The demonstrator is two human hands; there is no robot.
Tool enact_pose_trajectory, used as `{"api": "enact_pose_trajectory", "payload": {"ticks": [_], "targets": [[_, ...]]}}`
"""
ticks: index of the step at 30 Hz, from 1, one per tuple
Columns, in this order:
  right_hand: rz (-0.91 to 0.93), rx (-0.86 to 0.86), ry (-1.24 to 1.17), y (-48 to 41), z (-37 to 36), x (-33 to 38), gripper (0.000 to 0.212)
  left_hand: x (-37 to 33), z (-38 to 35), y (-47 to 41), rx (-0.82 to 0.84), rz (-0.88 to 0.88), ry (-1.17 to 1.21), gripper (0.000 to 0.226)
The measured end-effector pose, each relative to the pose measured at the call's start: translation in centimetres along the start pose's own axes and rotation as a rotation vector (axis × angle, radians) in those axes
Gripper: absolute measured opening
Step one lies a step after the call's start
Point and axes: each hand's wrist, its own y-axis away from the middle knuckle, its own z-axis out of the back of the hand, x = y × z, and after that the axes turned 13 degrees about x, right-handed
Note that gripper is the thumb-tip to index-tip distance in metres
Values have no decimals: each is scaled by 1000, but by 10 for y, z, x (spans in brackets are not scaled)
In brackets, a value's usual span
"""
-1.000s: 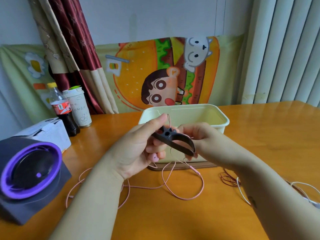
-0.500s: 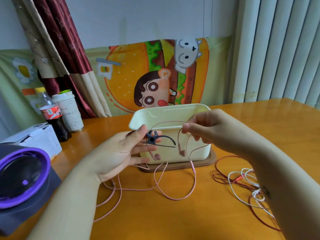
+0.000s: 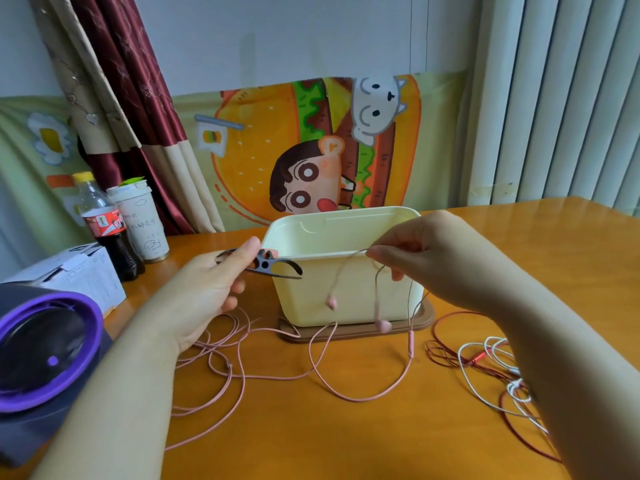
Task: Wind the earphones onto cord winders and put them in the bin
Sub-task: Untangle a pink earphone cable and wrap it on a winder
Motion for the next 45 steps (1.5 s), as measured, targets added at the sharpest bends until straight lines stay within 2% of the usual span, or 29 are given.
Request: {"api": "enact_pose_trajectory", "payload": {"ticks": [5,11,15,20,25,31,35,45], "targets": [[-16,82,-7,0,-9,6,15,-1,-16,-3,-93,-40,205,26],[-26,167,-89,2,-10,12,19,2,-51,-5,75,-115,194,18],[-5,156,-149,2,-9,15,20,6,-62,-5,246,-55,83,10],[-7,112,-160,1,-9,15,20,12,-68,-3,474,-16,-72,25],[4,117,-191,1,-9,16,20,8,-77,2,579,23,50,24],[5,30,-219,0,-7,15,20,8,-75,5,715,-24,118,26],[-4,-14,-261,0,-7,12,20,7,-75,5,661,-54,-12,35],[-11,-97,-347,-3,-9,12,23,3,-79,9,613,-40,-147,24]]}}
